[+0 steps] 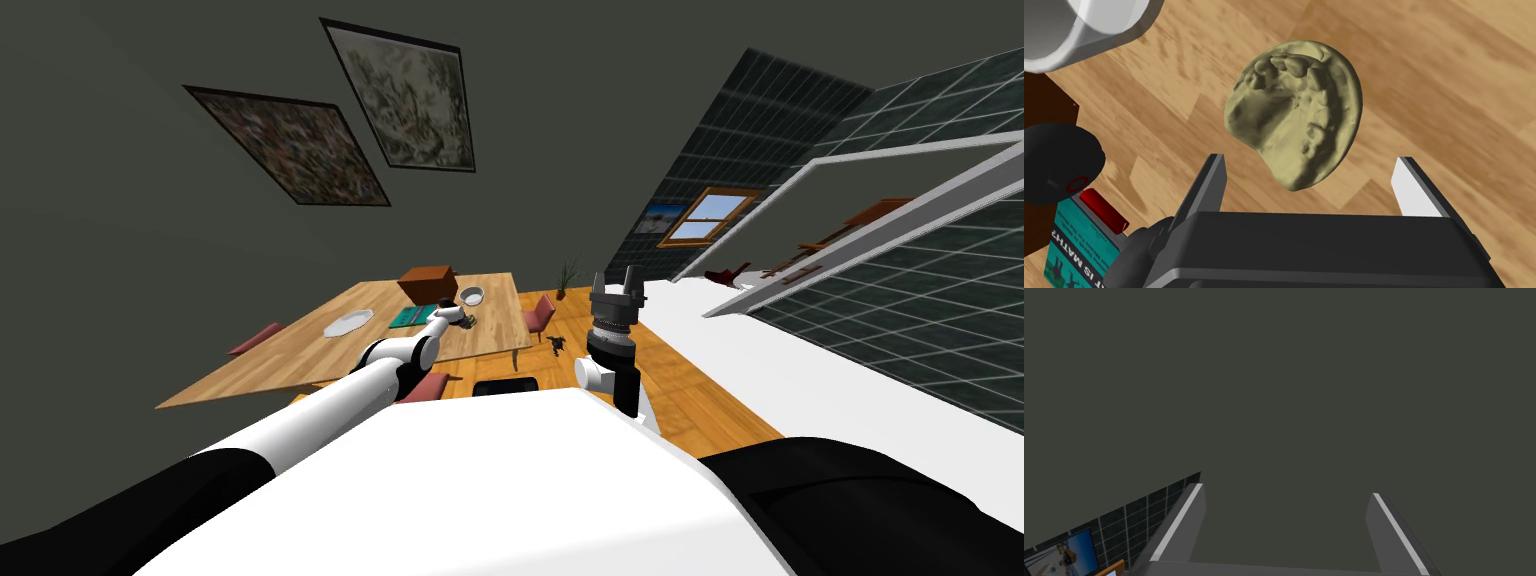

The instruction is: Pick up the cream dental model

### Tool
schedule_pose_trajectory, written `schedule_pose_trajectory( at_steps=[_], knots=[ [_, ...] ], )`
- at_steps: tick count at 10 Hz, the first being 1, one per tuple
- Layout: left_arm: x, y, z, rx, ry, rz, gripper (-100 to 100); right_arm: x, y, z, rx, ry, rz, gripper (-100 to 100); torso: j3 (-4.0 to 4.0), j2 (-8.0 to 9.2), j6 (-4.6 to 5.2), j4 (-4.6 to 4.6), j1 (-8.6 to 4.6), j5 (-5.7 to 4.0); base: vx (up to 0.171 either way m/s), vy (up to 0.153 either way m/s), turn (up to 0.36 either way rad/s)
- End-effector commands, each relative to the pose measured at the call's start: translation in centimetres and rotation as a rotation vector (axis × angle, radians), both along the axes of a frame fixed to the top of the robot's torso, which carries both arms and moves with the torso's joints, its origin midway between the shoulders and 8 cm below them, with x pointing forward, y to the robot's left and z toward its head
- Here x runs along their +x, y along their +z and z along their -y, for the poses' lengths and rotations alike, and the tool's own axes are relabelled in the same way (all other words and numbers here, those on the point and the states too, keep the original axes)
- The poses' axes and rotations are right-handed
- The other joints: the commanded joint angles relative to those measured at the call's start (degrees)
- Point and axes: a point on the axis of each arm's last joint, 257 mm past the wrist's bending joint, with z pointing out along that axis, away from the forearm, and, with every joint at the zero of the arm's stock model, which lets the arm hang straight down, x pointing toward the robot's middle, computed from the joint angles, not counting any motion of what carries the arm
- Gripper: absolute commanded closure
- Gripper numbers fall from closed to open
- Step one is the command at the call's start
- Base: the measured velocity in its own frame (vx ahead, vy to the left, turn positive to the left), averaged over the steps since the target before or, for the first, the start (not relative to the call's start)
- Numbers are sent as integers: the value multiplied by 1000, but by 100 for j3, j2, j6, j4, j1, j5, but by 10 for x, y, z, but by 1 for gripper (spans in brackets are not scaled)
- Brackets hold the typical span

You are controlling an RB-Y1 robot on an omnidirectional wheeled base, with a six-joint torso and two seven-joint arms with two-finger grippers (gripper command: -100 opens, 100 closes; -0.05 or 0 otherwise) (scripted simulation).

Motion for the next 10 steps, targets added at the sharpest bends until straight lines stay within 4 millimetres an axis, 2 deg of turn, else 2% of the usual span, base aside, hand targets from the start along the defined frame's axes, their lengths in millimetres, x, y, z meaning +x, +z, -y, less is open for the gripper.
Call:
schedule_pose_trajectory(
  at_steps=[1, 3, 4, 5, 10],
  knots=[
    [-4, -2, 1, -9, 8, -20, -100, 0, 0, 0, 0, 0, 0, 0, 0, 0, 0, 0, 0, 0, 26, -24, -23],
    [-4, -3, 1, -10, 8, -21, -100, 0, 0, 0, 0, 0, 0, 0, 3, 5, -1, 1, 7, 1, 12, -9, -7],
    [-4, -3, 1, -10, 8, -21, 0, 0, 0, 0, 0, 0, 0, 0, 5, 9, -1, 2, 11, 2, 0, 0, 0],
    [-9, -7, -6, -10, 35, -21, -100, 0, 0, 0, 0, 0, 0, 0, 7, 12, -1, 2, 13, 3, 5, 23, -174],
    [-18, -16, -20, -11, 88, -21, -100, 0, 0, 0, 0, 0, 0, 0, 8, 15, -1, 3, 29, 6, 1, 36, -120]
  ],
)
